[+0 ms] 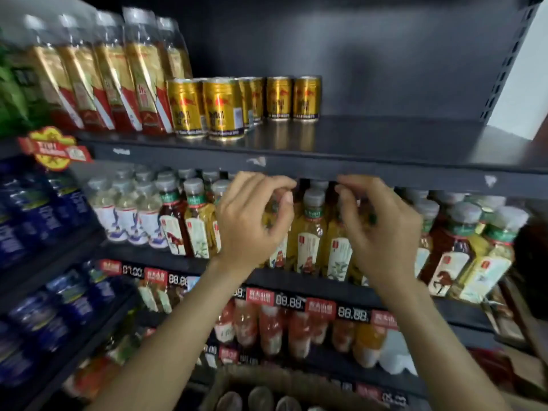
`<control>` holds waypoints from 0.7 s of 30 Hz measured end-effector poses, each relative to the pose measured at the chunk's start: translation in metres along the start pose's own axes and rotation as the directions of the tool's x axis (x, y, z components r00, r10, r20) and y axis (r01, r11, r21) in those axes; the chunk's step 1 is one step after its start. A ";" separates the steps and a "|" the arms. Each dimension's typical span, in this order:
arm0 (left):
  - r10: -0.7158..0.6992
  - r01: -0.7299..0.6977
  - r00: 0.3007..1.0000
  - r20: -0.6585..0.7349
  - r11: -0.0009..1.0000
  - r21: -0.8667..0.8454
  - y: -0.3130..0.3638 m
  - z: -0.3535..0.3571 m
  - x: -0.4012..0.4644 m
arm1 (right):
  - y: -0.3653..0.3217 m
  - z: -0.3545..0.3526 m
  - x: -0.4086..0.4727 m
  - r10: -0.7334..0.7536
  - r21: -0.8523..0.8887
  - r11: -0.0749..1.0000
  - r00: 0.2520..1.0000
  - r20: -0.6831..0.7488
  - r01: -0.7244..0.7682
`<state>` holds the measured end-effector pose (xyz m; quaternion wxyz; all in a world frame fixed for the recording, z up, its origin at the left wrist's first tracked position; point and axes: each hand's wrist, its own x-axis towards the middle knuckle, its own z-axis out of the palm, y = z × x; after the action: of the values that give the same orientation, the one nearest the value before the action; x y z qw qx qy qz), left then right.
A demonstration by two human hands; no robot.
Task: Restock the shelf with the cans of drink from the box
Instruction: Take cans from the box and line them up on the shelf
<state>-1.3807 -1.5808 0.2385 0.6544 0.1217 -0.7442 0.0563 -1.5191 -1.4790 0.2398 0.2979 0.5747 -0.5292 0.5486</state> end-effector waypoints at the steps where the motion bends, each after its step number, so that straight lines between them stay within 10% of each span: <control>1: -0.061 0.062 0.998 0.031 0.998 -0.014 0.003 -0.004 -0.019 | -0.004 0.001 -0.023 0.009 0.010 1.000 1.000 -0.002 -0.009; 7: -0.396 0.401 0.733 0.553 0.908 0.118 0.009 -0.033 -0.138 | -0.009 0.003 -0.159 0.103 -0.042 0.995 0.904 0.415 -0.094; 15: -0.562 0.545 0.266 0.784 0.758 0.359 0.020 -0.062 -0.271 | 0.007 -0.012 -0.302 0.419 -0.289 0.886 0.361 0.833 -0.362; 21: -0.432 0.543 -0.079 0.899 0.737 0.402 0.041 -0.062 -0.324 | 0.002 -0.025 -0.333 0.439 -0.388 0.875 0.135 0.889 -0.290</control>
<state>-1.2946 -1.4909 -0.0698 -0.0080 0.3578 -0.8817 -0.3075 -1.4752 -1.3626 -0.0706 -0.1979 0.6204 -0.7522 0.1005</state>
